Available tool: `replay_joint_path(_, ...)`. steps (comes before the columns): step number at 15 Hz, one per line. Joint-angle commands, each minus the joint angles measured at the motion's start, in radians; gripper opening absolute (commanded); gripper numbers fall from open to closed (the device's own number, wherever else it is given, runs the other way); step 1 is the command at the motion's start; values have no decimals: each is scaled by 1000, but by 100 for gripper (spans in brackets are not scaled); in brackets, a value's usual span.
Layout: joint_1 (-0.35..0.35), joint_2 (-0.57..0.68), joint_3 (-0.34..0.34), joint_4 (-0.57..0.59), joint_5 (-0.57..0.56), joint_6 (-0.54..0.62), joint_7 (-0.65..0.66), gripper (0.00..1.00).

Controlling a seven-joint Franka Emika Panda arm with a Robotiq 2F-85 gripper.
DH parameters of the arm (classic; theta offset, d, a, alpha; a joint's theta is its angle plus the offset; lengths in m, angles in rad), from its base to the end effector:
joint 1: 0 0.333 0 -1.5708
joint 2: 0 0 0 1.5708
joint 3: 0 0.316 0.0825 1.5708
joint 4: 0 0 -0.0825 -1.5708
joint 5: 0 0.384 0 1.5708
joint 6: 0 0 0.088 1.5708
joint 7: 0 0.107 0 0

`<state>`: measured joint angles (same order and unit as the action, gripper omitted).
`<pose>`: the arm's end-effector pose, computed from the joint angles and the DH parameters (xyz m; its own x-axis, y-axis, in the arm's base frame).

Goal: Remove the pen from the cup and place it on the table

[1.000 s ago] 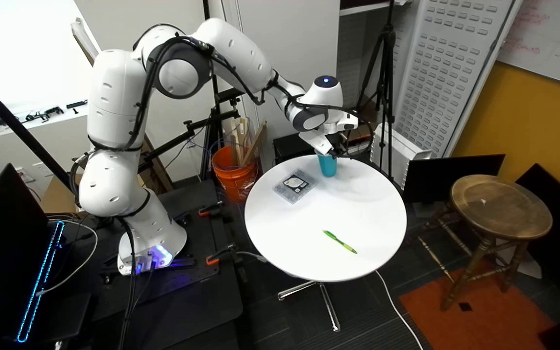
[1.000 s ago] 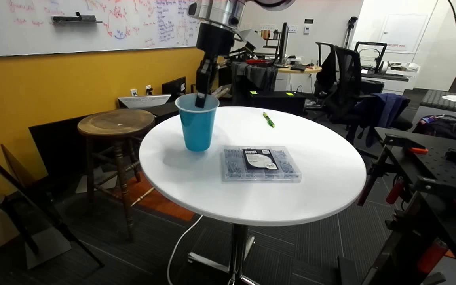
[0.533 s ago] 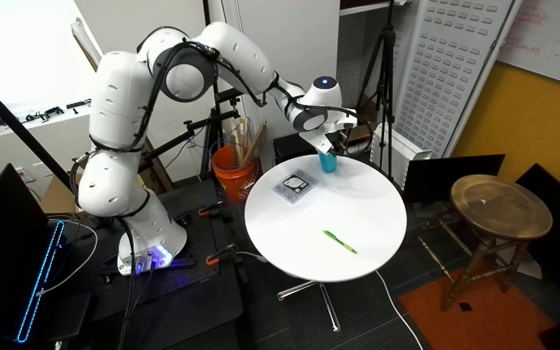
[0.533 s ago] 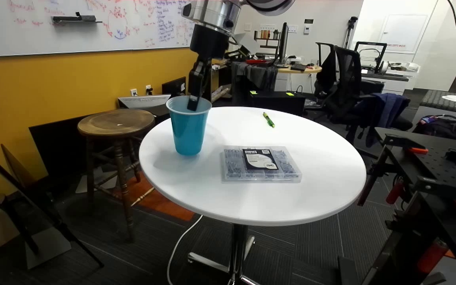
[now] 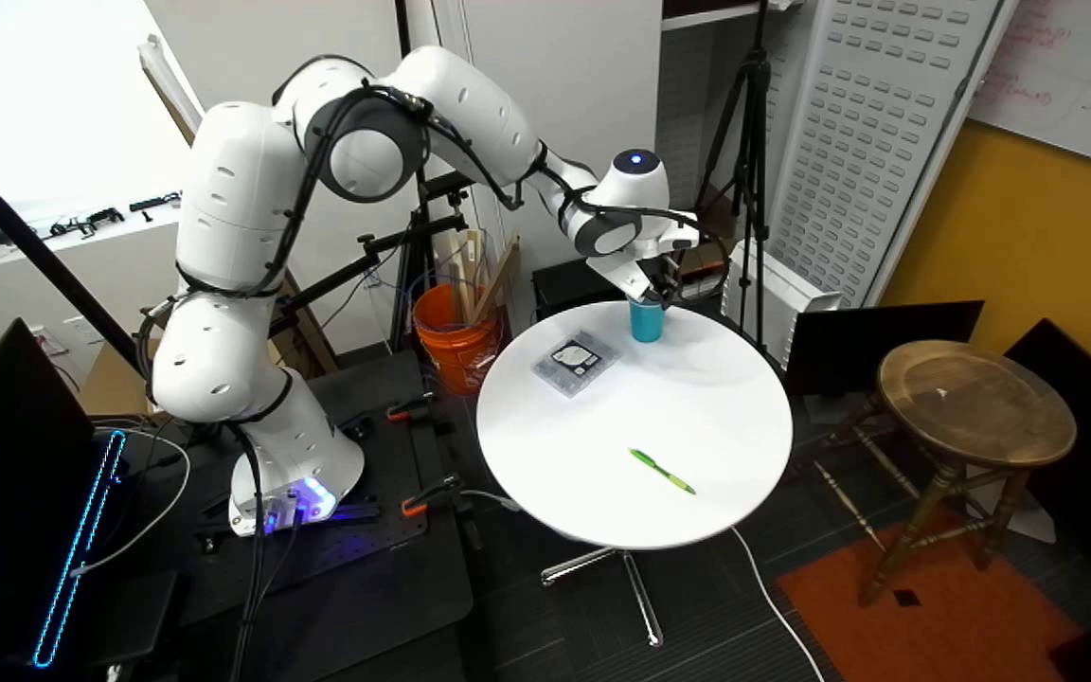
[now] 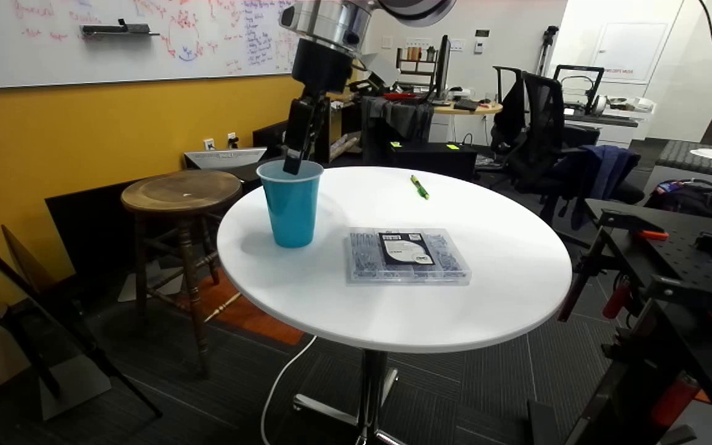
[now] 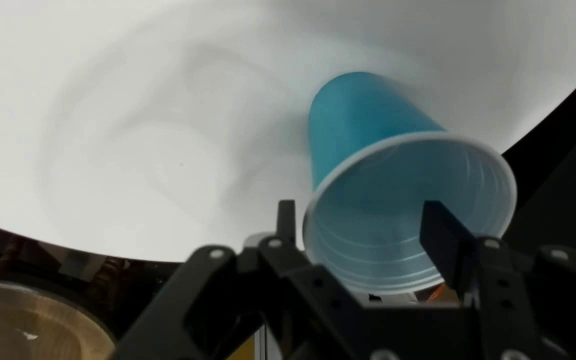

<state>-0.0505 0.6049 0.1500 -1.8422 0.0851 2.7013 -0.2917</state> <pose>0.6670 0.0552 0.2259 0.9256 0.2584 0.2766 0.2856 -0.9563 -0.0623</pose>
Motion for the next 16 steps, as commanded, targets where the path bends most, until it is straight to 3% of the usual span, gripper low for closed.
replay_joint_path(1,-15,6,13,25,-2,-18,-8,98)
replay_joint_path(16,-38,-132,46,-71,46,-38,-5,100)
